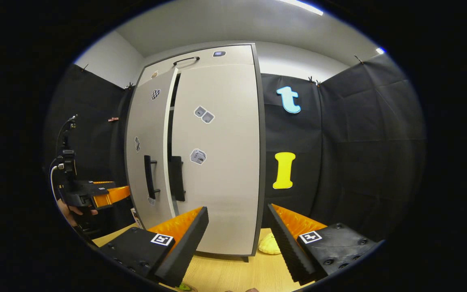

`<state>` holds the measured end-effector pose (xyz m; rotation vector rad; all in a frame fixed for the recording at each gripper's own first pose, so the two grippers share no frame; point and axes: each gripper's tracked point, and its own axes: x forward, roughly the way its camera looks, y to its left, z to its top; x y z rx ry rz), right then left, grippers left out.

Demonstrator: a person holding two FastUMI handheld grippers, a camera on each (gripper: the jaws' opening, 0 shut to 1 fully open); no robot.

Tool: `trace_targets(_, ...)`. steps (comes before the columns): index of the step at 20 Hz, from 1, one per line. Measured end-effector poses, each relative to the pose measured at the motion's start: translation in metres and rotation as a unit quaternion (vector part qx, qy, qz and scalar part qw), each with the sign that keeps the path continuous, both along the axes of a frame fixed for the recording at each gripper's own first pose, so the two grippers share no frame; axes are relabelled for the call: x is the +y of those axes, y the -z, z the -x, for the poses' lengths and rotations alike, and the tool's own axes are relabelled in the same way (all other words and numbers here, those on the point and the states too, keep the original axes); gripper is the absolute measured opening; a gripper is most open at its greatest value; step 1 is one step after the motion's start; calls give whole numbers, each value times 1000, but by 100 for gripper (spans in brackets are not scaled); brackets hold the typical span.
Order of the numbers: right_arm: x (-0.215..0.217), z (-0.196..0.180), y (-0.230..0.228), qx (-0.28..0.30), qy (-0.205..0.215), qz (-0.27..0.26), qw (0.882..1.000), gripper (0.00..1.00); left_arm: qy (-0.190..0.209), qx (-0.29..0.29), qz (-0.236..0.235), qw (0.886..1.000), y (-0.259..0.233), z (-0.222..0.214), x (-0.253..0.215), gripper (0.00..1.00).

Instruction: Grasp the bottle in the cabinet with the left hand and place it on the coaster, then close the right door with the right hand and the left door with the left hand.

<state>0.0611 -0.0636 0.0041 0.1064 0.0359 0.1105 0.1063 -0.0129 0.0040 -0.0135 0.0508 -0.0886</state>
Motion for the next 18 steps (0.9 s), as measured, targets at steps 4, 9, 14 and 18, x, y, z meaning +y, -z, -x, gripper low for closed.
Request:
trace_targets(4,16,6,-12,-13,-5,-1,1000,96,7,1,-3,1000,-3,25,12,95)
trace_targets(9,32,15,-22,-24,-3,4,1000,96,10,-5,-17,1000,-9,53,29,94)
trace_targets(14,47,25,-27,-32,1,13,999,96,11,-1,-6,1000,-9,80,44,95)
trace_targets(18,58,32,-28,-34,0,17,999,96,10,4,0,1000,-6,94,55,95)
